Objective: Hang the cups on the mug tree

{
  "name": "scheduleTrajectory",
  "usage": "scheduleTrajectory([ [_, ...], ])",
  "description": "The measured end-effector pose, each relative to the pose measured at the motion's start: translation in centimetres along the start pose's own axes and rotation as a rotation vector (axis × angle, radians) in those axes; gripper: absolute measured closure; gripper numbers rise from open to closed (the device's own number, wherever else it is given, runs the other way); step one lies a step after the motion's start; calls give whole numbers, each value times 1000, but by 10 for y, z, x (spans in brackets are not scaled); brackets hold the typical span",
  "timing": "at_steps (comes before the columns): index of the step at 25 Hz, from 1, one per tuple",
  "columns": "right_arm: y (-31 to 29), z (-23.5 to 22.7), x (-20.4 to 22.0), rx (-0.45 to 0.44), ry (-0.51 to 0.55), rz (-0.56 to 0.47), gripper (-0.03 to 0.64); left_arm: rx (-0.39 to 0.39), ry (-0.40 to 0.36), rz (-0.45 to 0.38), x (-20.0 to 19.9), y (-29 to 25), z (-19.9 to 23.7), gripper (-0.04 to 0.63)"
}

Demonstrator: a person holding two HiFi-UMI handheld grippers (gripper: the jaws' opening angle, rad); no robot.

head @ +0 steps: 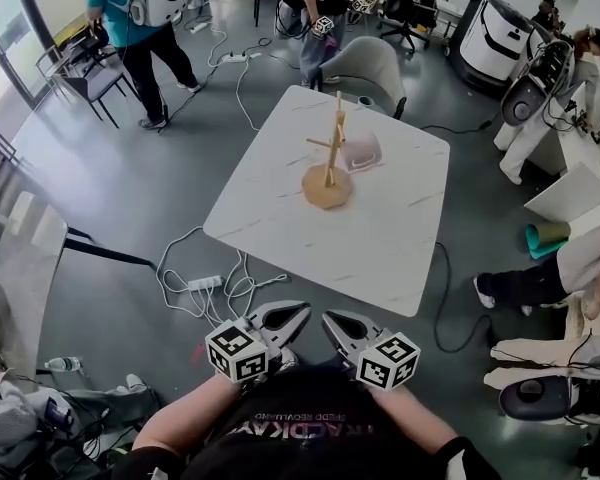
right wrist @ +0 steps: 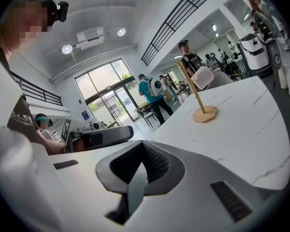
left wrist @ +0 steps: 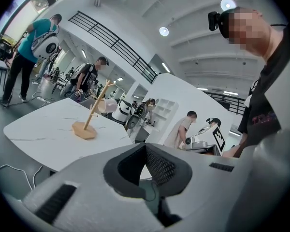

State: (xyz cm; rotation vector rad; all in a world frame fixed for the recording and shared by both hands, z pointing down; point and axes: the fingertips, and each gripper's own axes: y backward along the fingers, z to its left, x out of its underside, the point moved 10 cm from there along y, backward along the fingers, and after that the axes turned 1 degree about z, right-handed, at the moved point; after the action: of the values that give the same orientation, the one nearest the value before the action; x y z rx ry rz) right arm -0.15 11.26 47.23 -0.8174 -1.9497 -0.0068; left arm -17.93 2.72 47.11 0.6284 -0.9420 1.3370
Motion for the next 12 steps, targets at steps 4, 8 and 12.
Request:
scheduleTrajectory([
  [4,-1,1,0,-12,11,11,607,-4,-2,-1,1,1,-2,598],
  [8,1,1,1,-16,8,15,607,-5,-8,1,1,0,-4,598],
  [12,2,1,4,-21,9,20,607,-1,-11,2,4,-1,-7,598],
])
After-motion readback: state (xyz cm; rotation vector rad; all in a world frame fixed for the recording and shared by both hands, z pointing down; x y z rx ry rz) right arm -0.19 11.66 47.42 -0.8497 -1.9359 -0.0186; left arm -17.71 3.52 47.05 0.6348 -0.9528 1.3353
